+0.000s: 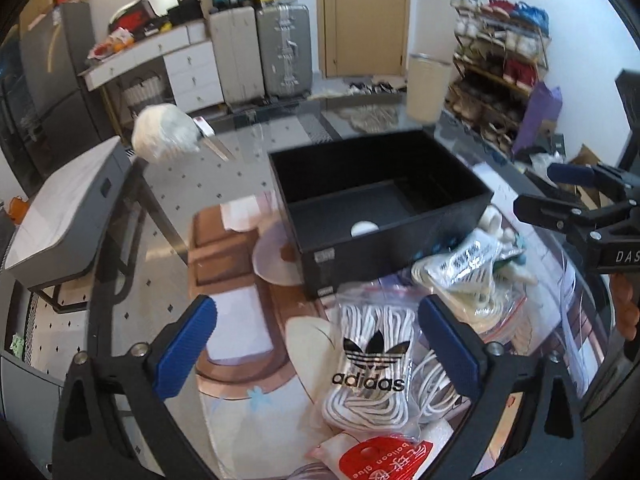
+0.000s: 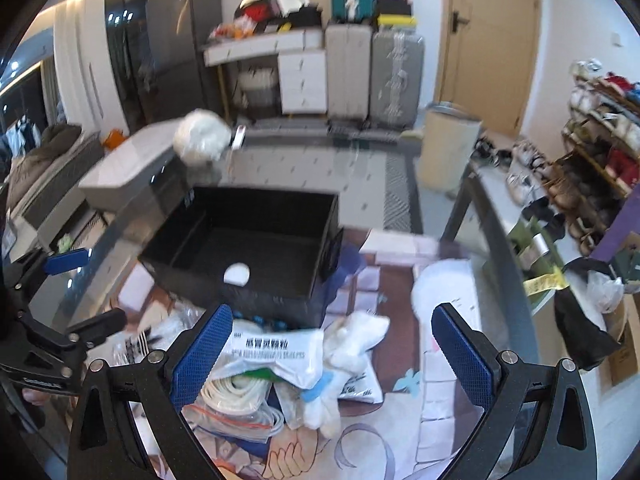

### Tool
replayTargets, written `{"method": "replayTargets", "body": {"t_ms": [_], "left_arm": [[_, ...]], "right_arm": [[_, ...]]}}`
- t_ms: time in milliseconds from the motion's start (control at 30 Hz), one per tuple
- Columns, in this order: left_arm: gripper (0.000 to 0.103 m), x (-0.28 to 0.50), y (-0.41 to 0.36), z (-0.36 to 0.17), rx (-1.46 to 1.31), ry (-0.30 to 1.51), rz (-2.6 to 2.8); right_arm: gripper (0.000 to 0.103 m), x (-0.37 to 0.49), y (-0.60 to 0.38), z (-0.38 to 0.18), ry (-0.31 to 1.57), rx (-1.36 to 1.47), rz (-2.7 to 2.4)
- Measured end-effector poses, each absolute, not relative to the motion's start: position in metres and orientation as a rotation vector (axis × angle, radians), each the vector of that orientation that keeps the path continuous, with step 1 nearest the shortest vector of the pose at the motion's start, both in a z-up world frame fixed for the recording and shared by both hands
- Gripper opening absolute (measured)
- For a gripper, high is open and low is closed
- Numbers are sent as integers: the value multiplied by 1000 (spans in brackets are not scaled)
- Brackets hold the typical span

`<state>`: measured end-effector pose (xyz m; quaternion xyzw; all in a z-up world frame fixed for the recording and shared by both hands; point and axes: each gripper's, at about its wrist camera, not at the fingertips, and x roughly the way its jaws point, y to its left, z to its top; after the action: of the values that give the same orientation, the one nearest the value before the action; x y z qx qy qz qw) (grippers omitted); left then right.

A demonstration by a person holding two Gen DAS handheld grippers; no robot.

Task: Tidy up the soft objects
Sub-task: 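Grasp the white plush toy with the right gripper while the left grasps the Adidas lace bag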

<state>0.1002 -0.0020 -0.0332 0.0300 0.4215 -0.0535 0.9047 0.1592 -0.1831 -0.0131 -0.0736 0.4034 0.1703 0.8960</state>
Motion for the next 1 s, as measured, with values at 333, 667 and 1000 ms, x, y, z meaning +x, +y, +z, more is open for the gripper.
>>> {"method": "replayTargets", "body": {"t_ms": [333, 667, 1000], "left_arm": [[76, 105, -13, -62, 77, 985, -189], [70, 103, -25, -73, 94, 1037, -232], [38, 103, -25, -85, 124, 1104, -265]], "right_arm": [[69, 184, -203, -64, 1066, -75, 329], [37, 185, -187, -87, 1123, -137, 355], [31, 161, -188, -73, 1090, -171, 392]]}}
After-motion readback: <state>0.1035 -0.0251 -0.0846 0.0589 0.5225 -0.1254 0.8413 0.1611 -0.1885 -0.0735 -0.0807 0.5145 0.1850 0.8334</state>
